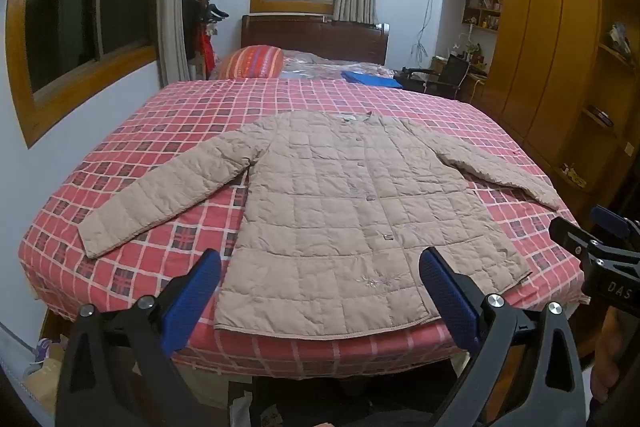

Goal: Fold large clothes

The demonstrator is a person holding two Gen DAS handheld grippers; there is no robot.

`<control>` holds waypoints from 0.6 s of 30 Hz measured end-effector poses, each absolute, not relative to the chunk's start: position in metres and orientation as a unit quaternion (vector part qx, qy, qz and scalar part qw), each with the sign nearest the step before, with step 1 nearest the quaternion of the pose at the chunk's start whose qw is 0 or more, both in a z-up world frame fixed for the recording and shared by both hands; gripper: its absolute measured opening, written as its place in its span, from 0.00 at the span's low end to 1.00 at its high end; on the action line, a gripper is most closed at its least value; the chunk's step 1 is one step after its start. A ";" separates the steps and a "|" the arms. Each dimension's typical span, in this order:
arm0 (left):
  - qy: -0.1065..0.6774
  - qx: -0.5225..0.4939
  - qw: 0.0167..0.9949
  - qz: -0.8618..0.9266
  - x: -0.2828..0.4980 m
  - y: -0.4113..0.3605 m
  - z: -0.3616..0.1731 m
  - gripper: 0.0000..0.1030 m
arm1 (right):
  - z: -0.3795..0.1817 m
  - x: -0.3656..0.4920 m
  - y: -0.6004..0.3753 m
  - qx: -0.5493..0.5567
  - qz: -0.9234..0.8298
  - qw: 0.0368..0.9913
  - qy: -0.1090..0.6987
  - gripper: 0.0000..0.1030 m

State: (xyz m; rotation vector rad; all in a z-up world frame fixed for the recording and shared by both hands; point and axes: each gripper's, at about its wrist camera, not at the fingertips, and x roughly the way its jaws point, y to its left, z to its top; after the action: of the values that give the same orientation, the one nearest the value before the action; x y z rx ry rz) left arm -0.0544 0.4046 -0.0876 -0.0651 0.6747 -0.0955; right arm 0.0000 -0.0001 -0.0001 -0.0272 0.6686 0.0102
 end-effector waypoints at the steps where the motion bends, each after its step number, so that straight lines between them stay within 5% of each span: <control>1: 0.330 -0.032 0.942 -0.046 -0.054 0.405 -0.088 0.97 | 0.000 0.000 0.000 -0.013 0.006 0.944 0.329 0.98; 18: 0.331 -0.027 0.942 -0.046 -0.054 0.405 -0.087 0.97 | 0.001 -0.001 0.000 -0.018 0.002 0.945 0.328 0.98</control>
State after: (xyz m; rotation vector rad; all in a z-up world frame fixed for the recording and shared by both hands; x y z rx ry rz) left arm -0.0540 0.4051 -0.0873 -0.0558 0.6754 -0.0931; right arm -0.0012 -0.0005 0.0008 -0.0362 0.6683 0.0043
